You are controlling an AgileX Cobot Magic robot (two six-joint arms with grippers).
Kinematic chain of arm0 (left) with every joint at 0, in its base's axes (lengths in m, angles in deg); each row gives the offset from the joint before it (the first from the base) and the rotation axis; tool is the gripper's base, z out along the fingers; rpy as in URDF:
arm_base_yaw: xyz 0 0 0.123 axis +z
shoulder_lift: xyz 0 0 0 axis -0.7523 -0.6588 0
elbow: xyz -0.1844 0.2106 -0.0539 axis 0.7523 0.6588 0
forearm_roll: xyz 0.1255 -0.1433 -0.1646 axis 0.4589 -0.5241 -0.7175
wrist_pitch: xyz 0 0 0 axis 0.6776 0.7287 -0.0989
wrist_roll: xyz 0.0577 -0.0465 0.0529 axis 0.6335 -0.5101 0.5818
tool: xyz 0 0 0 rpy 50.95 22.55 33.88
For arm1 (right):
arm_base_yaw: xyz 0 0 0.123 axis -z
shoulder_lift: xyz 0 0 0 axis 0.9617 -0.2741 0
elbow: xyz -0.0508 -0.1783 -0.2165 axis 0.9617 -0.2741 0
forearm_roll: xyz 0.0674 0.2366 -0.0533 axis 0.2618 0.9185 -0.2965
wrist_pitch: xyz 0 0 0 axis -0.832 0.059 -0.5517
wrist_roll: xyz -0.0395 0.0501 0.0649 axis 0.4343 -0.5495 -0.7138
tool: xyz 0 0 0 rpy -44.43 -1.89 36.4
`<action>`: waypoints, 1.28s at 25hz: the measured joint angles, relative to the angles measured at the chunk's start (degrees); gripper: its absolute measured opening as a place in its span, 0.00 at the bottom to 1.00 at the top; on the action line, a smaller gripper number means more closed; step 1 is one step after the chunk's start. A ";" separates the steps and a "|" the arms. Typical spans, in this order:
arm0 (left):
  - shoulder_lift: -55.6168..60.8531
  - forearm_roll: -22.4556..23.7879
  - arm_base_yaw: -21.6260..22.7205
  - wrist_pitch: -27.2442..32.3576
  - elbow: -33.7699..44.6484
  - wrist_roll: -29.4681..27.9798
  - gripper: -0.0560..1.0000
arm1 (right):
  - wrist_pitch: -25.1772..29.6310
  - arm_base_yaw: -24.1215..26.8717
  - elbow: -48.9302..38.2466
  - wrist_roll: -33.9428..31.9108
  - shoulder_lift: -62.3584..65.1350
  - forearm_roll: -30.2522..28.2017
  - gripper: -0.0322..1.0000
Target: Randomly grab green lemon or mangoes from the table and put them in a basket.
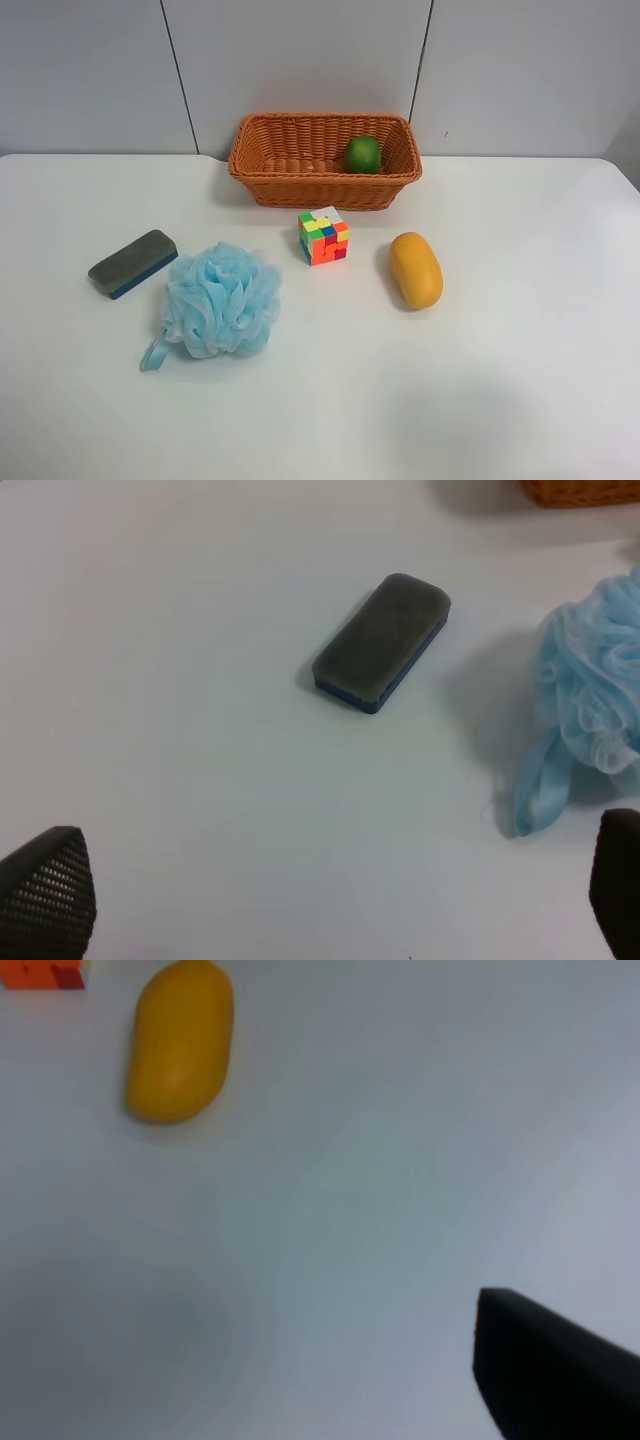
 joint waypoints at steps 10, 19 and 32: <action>0.00 0.00 0.00 0.00 0.00 0.00 0.99 | -0.69 0.00 -0.17 0.00 0.08 0.00 0.99; 0.00 0.00 0.00 0.00 0.00 0.00 0.99 | -0.69 8.98 -0.17 0.00 0.08 0.00 0.99; 0.00 0.00 0.00 0.00 0.00 0.00 0.99 | -0.79 14.00 -0.17 -0.04 7.55 0.00 0.99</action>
